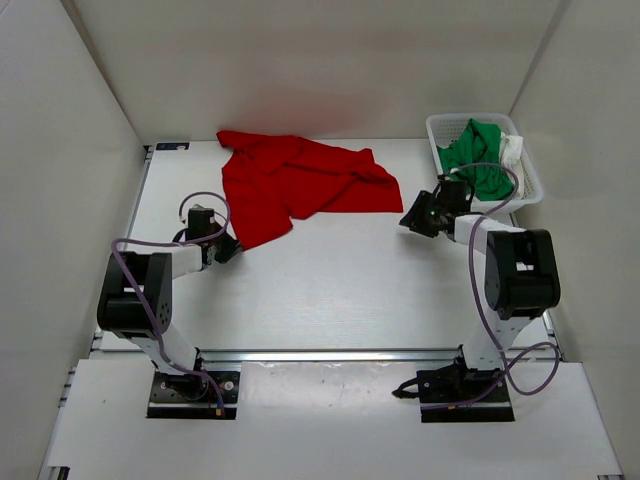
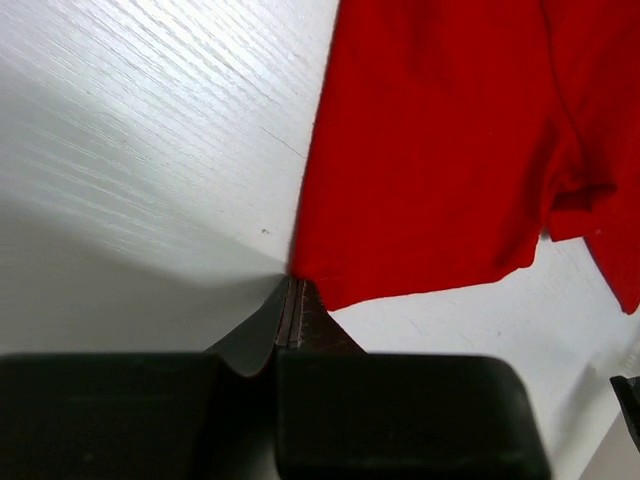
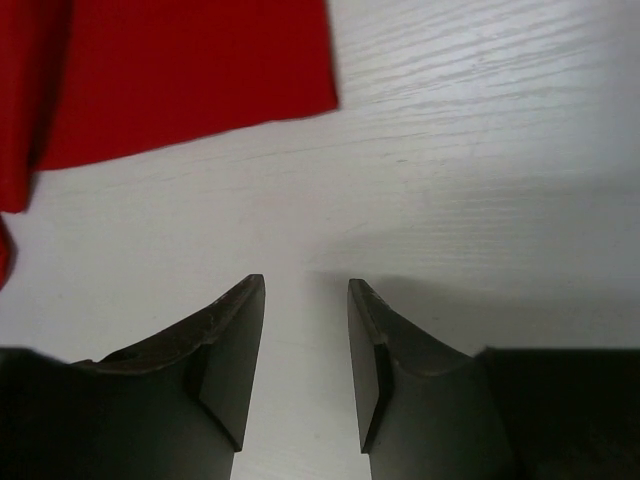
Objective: Fold and stack the t-shirts
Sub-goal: Grap the side of the flattened tshirt furthest away from the robot with both arms
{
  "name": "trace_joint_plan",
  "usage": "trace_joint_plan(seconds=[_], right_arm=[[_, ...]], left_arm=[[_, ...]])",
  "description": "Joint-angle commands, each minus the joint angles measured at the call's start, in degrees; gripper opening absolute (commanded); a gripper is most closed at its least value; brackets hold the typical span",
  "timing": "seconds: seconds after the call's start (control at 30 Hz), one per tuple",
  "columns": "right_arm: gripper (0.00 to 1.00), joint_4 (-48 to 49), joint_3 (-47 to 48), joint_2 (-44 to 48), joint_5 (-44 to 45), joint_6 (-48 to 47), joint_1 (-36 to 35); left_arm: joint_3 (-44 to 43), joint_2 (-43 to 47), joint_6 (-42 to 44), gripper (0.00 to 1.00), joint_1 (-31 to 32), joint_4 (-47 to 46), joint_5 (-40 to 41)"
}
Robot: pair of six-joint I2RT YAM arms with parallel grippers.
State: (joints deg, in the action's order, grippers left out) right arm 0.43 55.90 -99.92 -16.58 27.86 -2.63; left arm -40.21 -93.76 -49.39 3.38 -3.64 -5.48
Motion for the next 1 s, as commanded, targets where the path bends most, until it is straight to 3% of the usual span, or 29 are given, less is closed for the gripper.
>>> trace_joint_plan(seconds=[0.0,0.47,0.83,0.97], right_arm=[[0.38,1.60,3.16,-2.55,2.34,-0.52,-0.09],[0.42,1.68,10.45,-11.08,5.77,-0.61,-2.02],[0.35,-5.95,20.20,-18.37,10.94,-1.93,-3.95],[0.33,-13.59,26.00,-21.01,14.99,-1.85,-5.19]], left_arm=[[-2.07,3.14,1.57,0.00,1.01,1.70,2.31],[-4.00,8.59,2.36,0.00,0.66,3.64,-0.77],[-5.22,12.10,3.77,0.00,3.21,5.40,0.46],[-6.55,13.24,4.30,0.00,4.53,6.01,0.73]])
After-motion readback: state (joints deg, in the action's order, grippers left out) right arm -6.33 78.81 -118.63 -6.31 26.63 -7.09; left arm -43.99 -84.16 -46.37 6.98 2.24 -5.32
